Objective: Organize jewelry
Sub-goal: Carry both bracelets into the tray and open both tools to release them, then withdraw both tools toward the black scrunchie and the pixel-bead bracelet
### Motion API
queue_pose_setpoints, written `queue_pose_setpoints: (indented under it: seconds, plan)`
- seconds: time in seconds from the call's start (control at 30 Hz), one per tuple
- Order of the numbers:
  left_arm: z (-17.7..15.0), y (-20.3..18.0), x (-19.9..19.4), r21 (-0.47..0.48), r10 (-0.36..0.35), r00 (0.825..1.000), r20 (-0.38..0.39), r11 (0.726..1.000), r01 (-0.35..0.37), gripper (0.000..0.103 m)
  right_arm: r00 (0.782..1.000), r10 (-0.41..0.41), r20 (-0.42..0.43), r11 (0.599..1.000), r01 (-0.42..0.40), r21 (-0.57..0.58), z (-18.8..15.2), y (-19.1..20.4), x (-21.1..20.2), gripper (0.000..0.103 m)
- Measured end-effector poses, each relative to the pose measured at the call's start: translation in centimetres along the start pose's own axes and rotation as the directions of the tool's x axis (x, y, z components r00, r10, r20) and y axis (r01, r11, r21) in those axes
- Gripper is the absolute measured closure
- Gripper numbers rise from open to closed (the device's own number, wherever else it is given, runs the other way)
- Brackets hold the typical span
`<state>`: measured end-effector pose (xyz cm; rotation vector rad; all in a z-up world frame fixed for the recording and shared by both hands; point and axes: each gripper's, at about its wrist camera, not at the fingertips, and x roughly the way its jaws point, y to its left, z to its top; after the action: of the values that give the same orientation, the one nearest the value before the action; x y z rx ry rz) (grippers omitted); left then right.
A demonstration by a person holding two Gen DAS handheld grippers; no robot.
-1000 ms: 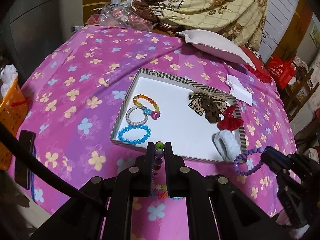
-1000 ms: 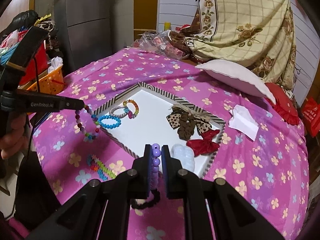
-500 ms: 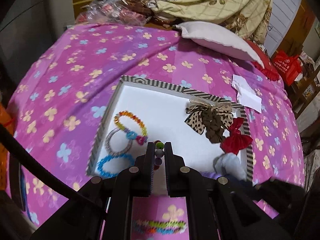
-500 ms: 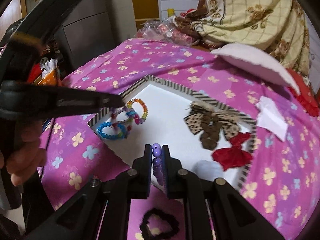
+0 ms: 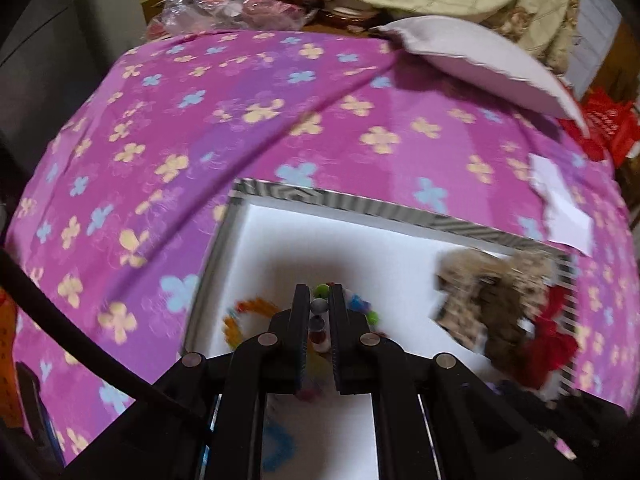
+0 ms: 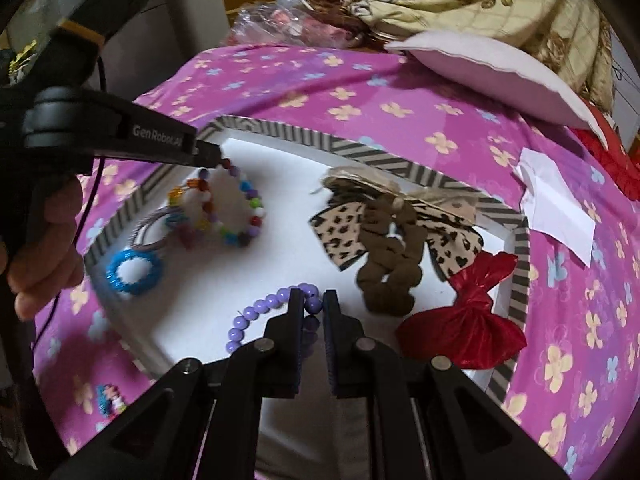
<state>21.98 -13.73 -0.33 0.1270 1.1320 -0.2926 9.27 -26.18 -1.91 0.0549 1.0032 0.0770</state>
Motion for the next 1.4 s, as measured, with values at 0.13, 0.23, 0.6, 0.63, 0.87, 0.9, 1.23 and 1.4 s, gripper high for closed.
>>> queue_pose_setpoints:
  seconds: [0.13,0.23,0.6,0.63,0.87,0.9,1.23,1.4]
  plan:
    - [0.8,1.4,1.4,-0.031,0.051,0.999,0.001,0.998,-0.05,0.082,1.0,-0.015,-0.004,1.0,0.015,0.011,0.3,-0.4,1.0,0.093]
    - [1.2,2.0,1.9,-0.043,0.087,0.996,0.015,0.995,-0.086,0.082,1.0,-0.013,-0.008,1.0,0.014,0.022,0.4,-0.5,1.5,0.093]
    - [-0.4,2.8,0.3,-0.082,0.048,0.999,0.017,0.996,-0.046,0.061,0.997,0.049,0.052,0.995,-0.054,0.081,-0.6,-0.7,-1.9,0.067]
    - [-0.8,2.8,-0.2,-0.076,0.045,0.999,0.023,0.996,-0.043,0.061,0.997,0.051,0.057,0.995,-0.055,0.082,-0.7,-0.6,-2.3,0.065]
    - [-4.2,3.1,-3.9,-0.073,0.013,0.998,0.065,0.997,-0.008,0.061,0.996,0.052,0.079,0.994,-0.059,0.093,-2.1,-0.2,-4.6,0.059]
    - [-4.7,3.2,-4.2,-0.074,0.013,0.998,0.069,0.997,-0.008,0.061,0.995,0.05,0.081,0.994,-0.058,0.094,-2.5,0.0,-4.8,0.058]
    - [-10.2,4.3,-7.8,-0.085,0.038,0.993,0.111,0.996,-0.028,0.061,0.997,0.055,0.062,0.994,-0.061,0.091,-5.7,1.3,-6.2,0.054]
    - [-12.7,4.4,-9.0,-0.072,0.044,0.991,0.123,0.997,-0.036,0.061,0.997,0.053,0.061,0.995,-0.058,0.081,-7.3,2.1,-7.3,0.053]
